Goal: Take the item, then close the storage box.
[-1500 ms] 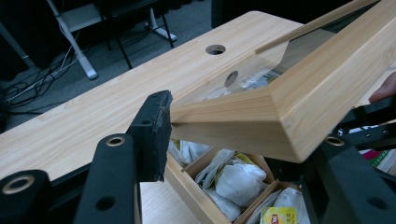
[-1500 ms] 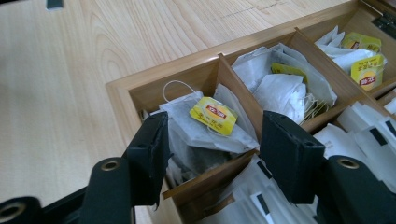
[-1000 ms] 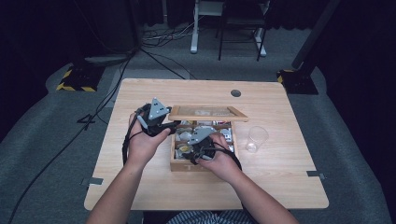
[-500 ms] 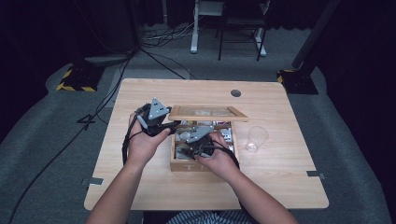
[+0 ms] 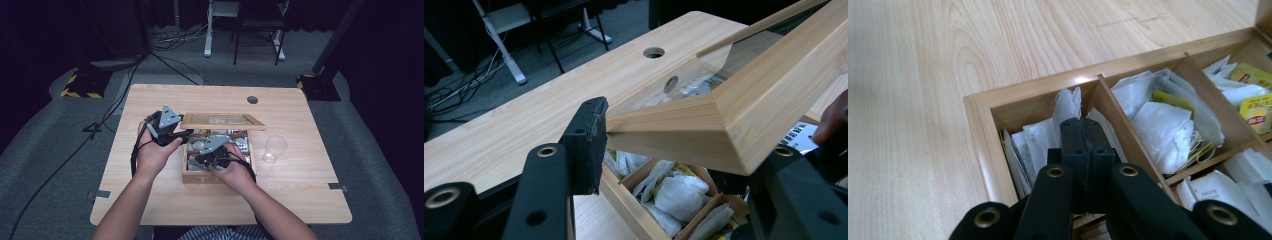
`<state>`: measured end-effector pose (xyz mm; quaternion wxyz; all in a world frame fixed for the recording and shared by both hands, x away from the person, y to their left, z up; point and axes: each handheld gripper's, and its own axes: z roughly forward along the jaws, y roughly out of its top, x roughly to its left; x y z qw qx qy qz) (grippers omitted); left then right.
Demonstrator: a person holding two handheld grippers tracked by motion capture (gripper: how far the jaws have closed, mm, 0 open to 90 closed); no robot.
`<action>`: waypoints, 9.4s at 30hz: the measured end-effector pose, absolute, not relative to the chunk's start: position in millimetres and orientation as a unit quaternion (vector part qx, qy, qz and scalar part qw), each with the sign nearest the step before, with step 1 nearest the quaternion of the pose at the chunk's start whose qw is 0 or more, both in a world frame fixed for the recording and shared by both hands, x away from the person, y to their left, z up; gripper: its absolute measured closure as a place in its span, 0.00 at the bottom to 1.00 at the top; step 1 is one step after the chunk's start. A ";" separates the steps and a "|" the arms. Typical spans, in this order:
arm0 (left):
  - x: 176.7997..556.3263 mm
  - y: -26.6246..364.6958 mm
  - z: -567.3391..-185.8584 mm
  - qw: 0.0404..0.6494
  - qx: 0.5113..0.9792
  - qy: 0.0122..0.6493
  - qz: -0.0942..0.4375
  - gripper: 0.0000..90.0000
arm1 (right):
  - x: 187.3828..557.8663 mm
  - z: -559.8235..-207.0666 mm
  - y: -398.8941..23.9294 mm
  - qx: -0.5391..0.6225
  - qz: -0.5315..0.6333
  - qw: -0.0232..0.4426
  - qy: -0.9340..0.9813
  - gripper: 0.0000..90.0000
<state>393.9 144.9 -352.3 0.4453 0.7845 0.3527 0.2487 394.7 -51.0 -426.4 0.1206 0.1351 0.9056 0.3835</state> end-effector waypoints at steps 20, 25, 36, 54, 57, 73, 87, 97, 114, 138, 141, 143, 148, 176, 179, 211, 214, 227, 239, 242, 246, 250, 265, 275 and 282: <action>395.6 144.9 -351.3 0.443 0.787 0.351 0.248 0.53 | 378.2 -392.5 -88.0 0.164 0.449 0.135 0.868 1.00; 394.9 144.8 -351.7 0.441 0.788 0.350 0.249 0.53 | 375.2 -387.6 -101.4 0.175 0.456 0.143 0.861 1.00; 394.0 144.2 -352.3 0.441 0.787 0.352 0.248 0.53 | 365.0 -374.5 -143.4 0.202 0.477 0.167 0.839 1.00; 393.4 144.0 -352.9 0.440 0.787 0.351 0.252 0.53 | 365.6 -363.4 -221.9 0.267 0.482 0.203 0.809 1.00; 393.4 144.0 -353.1 0.441 0.786 0.352 0.252 0.53 | 366.6 -362.4 -231.1 0.275 0.478 0.209 0.807 1.00; 393.5 144.0 -353.8 0.443 0.785 0.353 0.251 0.53 | 379.5 -376.8 -263.6 0.328 0.473 0.238 0.782 1.00; 393.5 143.0 -354.3 0.442 0.785 0.356 0.250 0.53 | 395.1 -398.3 -285.1 0.385 0.476 0.271 0.743 1.00; 393.9 143.1 -354.6 0.437 0.788 0.352 0.253 0.52 | 399.7 -412.7 -289.3 0.417 0.473 0.263 0.730 1.00; 393.8 142.8 -354.8 0.436 0.789 0.353 0.251 0.52 | 397.4 -420.1 -285.5 0.423 0.472 0.253 0.731 1.00; 393.4 142.0 -354.9 0.432 0.791 0.352 0.252 0.52 | 403.5 -419.2 -329.4 0.487 0.418 0.268 0.718 0.51; 393.3 141.9 -355.0 0.432 0.791 0.352 0.252 0.52 | 405.5 -423.1 -336.1 0.496 0.412 0.258 0.720 0.49; 393.2 141.8 -355.1 0.430 0.792 0.352 0.253 0.52 | 406.8 -426.4 -340.5 0.502 0.409 0.254 0.718 0.48; 391.9 141.6 -356.0 0.425 0.795 0.351 0.253 0.52 | 410.4 -433.0 -346.8 0.508 0.400 0.244 0.723 0.46; 381.1 138.1 -364.4 0.394 0.811 0.350 0.255 0.52 | 419.6 -434.5 -349.6 0.517 0.410 0.220 0.718 0.47; 379.7 137.6 -365.5 0.387 0.814 0.348 0.258 0.52 | 420.9 -434.4 -347.0 0.519 0.411 0.215 0.718 0.47; 364.7 136.4 -375.5 0.349 0.829 0.383 0.208 0.52 | 424.3 -431.3 -344.8 0.517 0.416 0.212 0.717 0.46; 363.5 136.0 -378.0 0.344 0.831 0.390 0.199 0.53 | 424.2 -430.7 -345.5 0.517 0.418 0.212 0.717 0.46; 359.4 134.0 -382.9 0.334 0.842 0.388 0.172 0.58 | 424.1 -428.1 -347.2 0.516 0.421 0.215 0.714 0.46; 352.4 131.9 -386.9 0.321 0.852 0.383 0.154 0.56 | 428.3 -427.1 -343.3 0.513 0.422 0.212 0.717 0.46; 350.7 133.1 -387.5 0.323 0.852 0.383 0.152 0.55 | 430.0 -427.0 -342.4 0.512 0.423 0.211 0.717 0.45; 348.5 132.9 -389.8 0.319 0.853 0.383 0.151 0.54 | 432.6 -426.7 -341.0 0.510 0.425 0.209 0.718 0.45; 346.4 133.0 -392.8 0.317 0.856 0.382 0.146 0.53 | 435.2 -425.8 -338.3 0.508 0.427 0.208 0.719 0.45; 340.2 131.3 -404.7 0.297 0.865 0.381 0.136 0.53 | 445.5 -425.1 -327.4 0.496 0.431 0.201 0.726 0.45; 339.5 130.0 -408.5 0.284 0.872 0.378 0.132 0.53 | 447.2 -425.3 -324.7 0.496 0.432 0.198 0.727 0.45; 340.3 128.3 -410.4 0.273 0.876 0.374 0.132 0.53 | 446.7 -425.2 -325.2 0.497 0.432 0.199 0.726 0.45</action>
